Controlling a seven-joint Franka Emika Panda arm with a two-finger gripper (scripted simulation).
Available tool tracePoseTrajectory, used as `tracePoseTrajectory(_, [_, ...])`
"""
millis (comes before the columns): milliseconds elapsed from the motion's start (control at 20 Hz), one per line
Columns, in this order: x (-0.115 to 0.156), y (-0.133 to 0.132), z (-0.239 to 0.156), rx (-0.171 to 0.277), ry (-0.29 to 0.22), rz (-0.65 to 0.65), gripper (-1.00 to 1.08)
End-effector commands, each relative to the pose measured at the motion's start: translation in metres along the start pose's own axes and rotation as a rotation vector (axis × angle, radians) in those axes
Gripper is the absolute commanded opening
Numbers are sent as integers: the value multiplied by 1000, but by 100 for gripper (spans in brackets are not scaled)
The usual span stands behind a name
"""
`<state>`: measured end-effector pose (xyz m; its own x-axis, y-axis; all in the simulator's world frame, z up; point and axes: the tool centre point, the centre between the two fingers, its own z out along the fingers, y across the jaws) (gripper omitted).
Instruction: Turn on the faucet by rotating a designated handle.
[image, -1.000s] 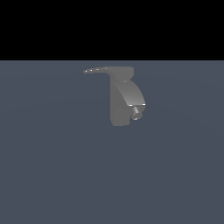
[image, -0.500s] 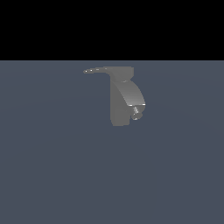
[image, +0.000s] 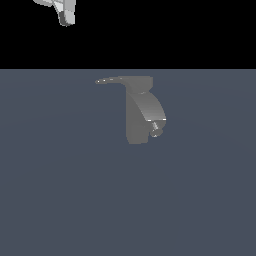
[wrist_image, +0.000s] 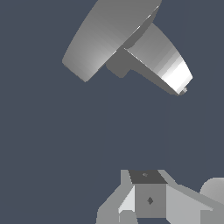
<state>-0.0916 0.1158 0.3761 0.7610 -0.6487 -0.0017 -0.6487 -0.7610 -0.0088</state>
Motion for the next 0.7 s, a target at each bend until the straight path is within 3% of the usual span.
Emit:
tracePoseTrajectory(0, [8,-13,9,1,0,52,-100])
tracePoseTrajectory(650, [59,-69,53,0,1,320,-100])
